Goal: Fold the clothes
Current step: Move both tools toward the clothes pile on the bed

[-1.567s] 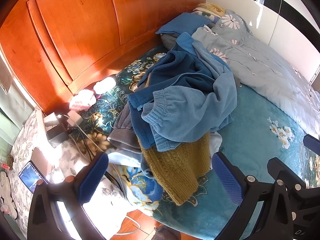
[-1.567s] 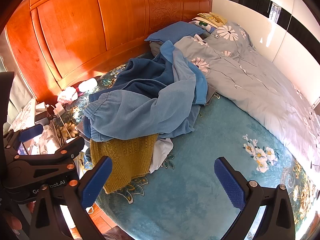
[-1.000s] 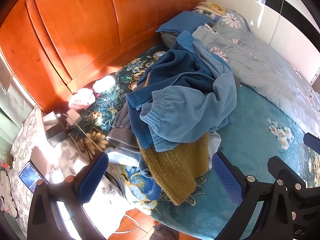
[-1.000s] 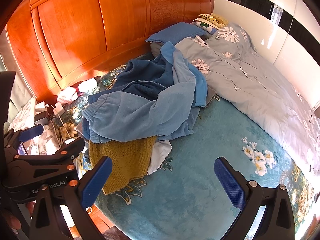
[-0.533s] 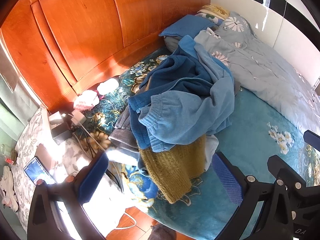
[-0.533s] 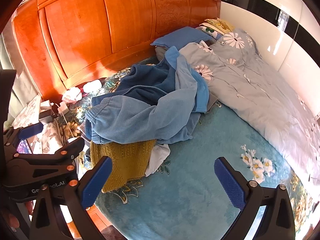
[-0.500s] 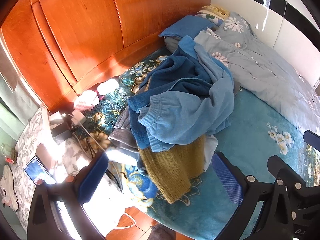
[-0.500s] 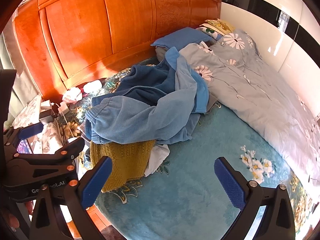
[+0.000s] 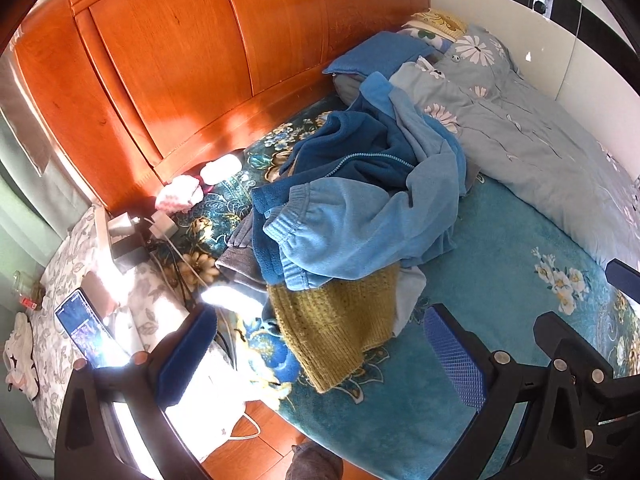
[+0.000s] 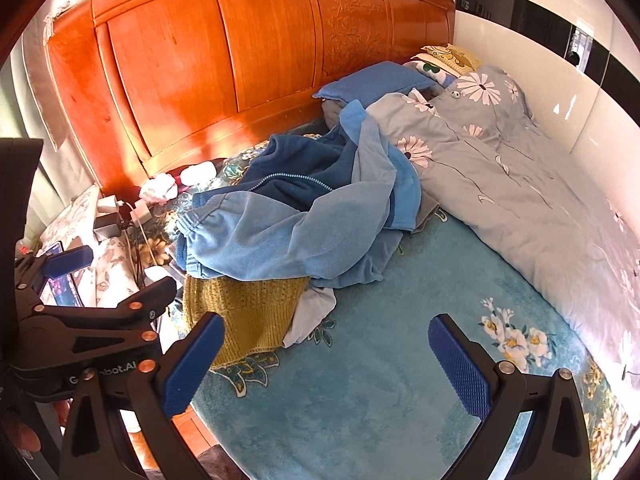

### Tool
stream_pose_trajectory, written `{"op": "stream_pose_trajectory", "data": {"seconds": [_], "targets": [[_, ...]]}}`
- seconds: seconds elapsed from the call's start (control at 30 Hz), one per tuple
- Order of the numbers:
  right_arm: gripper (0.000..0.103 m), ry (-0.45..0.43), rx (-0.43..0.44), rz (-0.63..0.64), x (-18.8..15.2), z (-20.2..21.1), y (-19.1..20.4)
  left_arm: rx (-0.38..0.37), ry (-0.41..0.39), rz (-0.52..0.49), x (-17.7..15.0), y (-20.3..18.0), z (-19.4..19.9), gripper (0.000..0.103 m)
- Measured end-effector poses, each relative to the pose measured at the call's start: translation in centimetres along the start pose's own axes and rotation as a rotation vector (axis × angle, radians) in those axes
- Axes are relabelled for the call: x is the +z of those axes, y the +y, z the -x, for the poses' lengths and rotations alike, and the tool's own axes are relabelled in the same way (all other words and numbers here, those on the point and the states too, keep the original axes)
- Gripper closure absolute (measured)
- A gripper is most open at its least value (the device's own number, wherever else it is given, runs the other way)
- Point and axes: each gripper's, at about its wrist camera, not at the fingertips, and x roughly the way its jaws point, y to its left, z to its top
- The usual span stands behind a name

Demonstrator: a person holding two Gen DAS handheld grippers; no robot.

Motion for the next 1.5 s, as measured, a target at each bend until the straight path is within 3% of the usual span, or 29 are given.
{"op": "stream_pose_trajectory", "data": {"seconds": [0.73, 0.93, 1.2, 1.5], "targets": [[0.0, -0.037, 0.126, 0.05, -3.5, 2.7, -5.0, 0.141, -0.016, 0.006, -3.4, -5.5, 4.2, 0.0], [0.0, -0.044, 0.145, 0.009, -4.3, 3.0, -6.7, 0.149, -0.026, -0.027, -3.5, -5.6, 4.5, 0.0], [0.0, -0.003, 0.095, -0.087, -4.5, 1.7, -9.3, 0.106, 0.045, 0.056, -0.6, -0.7, 0.0, 0.0], [0.0, 0.057, -0.108, -0.233, -3.3, 0.6, -11.8, -0.003, 0.136, 0.059, 4.6, 3.9, -8.9, 0.0]]}}
